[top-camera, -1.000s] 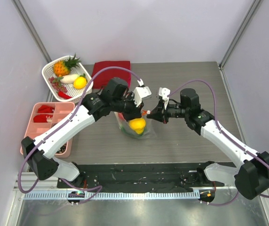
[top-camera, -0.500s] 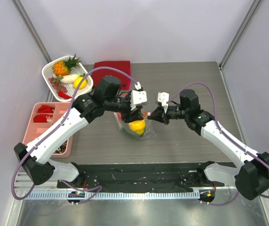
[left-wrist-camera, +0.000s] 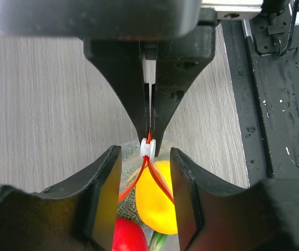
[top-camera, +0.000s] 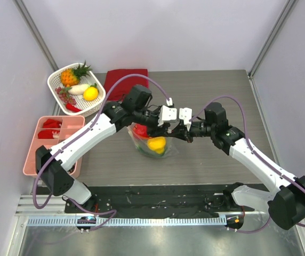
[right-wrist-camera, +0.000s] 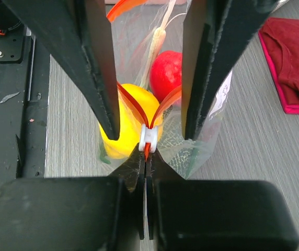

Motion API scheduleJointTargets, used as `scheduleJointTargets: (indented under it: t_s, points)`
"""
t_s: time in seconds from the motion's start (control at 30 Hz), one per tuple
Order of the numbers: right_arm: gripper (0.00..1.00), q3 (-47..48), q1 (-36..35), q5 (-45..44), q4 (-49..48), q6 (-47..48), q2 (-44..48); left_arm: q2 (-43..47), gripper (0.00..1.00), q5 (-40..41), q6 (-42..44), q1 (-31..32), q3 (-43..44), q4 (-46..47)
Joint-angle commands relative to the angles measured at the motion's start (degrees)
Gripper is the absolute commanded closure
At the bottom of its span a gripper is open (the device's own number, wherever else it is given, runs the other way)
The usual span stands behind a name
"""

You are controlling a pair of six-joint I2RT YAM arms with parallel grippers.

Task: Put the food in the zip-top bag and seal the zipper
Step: Unzip the zipper food storage bag at the center of the board.

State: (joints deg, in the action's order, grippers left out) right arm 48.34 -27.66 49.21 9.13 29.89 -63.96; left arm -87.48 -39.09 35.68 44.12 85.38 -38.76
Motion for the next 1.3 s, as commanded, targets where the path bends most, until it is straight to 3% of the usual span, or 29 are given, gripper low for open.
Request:
scheduleJointTargets:
  t_s: [0.0, 0.27, 0.9, 1.27]
  points:
    - [0.99, 2.64, -0.38, 0.36, -0.69, 1.66, 1.74, 0.29, 0.57, -2.30, 0.53, 0.71, 2.42, 2.99]
    - [0.99, 2.47, -0.38, -0.25, -0.25, 1.23, 2.18, 0.91, 1.00, -1.35, 2.81, 0.88, 1.63, -0.60]
    - [0.99, 0.01, 0.15, -3.95, 0.28, 0.34, 5.78, 3.37, 1.00, 5.78, 10.72, -6.58, 0.40, -12.21]
    - [0.99, -1.66, 4.19, -5.88, 1.60, 0.52, 7.89, 6.18, 1.00, 7.45, 16.52, -16.59, 0.57, -19.24]
